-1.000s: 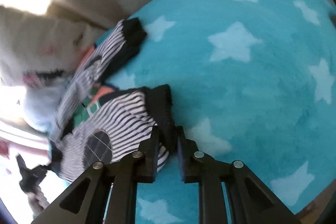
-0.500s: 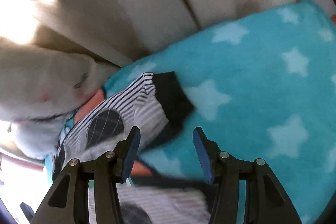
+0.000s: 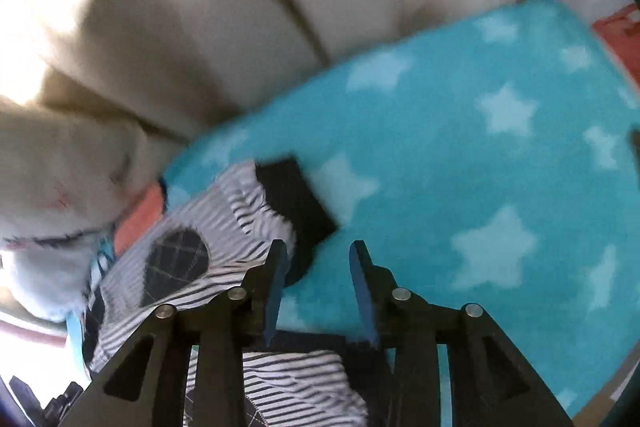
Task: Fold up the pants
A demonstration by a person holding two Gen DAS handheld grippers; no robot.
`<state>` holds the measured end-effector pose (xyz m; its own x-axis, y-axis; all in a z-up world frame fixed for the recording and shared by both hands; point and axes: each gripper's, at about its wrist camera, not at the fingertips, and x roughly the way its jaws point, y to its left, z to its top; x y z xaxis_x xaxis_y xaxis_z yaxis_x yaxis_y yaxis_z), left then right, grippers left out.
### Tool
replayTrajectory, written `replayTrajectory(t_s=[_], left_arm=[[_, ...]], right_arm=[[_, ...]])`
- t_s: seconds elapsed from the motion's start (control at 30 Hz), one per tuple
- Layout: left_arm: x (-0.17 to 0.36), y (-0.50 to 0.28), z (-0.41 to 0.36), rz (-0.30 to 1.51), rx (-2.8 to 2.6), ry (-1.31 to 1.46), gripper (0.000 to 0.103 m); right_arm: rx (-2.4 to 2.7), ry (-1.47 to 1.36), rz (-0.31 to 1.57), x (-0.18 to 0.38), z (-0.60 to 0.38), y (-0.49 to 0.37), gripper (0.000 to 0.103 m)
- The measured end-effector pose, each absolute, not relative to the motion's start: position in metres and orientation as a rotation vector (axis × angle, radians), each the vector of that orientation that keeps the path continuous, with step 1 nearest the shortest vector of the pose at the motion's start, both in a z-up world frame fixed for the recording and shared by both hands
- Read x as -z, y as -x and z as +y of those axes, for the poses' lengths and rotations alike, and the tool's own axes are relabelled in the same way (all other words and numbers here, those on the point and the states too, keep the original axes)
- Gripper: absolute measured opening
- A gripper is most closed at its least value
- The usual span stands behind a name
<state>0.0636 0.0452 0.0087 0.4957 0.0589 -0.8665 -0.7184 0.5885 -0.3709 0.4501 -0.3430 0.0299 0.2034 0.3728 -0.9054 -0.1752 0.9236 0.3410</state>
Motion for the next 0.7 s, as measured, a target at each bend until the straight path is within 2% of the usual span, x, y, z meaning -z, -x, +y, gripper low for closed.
replayTrajectory(t_s=[0.1,0.2,0.4,0.53,0.57,0.63,0.7], left_arm=[[-0.010,-0.101,0.027,0.954,-0.447,0.777,0.023],[-0.005,-0.140,0.011,0.961,-0.383,0.727,0.024],[0.048,-0.198,0.013,1.110,-0.432,0.662,0.023],[0.023,-0.196,0.019,1.057,-0.378,0.705,0.023],[0.013,-0.193,0.021,1.034,-0.369,0.702,0.023],[-0.002,-0.189,0.028,1.003,-0.380,0.668,0.027],[-0.008,-0.185,0.035,0.993,-0.387,0.637,0.039]], right_arm=[[-0.454,-0.185,1.244,-0.048,-0.332,-0.444,0.035],[-0.596,-0.186,1.277,-0.038,-0.301,-0.422,0.035],[-0.663,-0.167,1.402,0.030,-0.259,-0.411,0.035],[-0.670,-0.126,1.429,0.043,-0.251,-0.421,0.036],[-0.685,-0.112,1.408,0.036,-0.252,-0.419,0.041],[-0.699,-0.064,1.353,0.023,-0.253,-0.421,0.050],[-0.707,-0.020,1.306,0.010,-0.254,-0.424,0.053]])
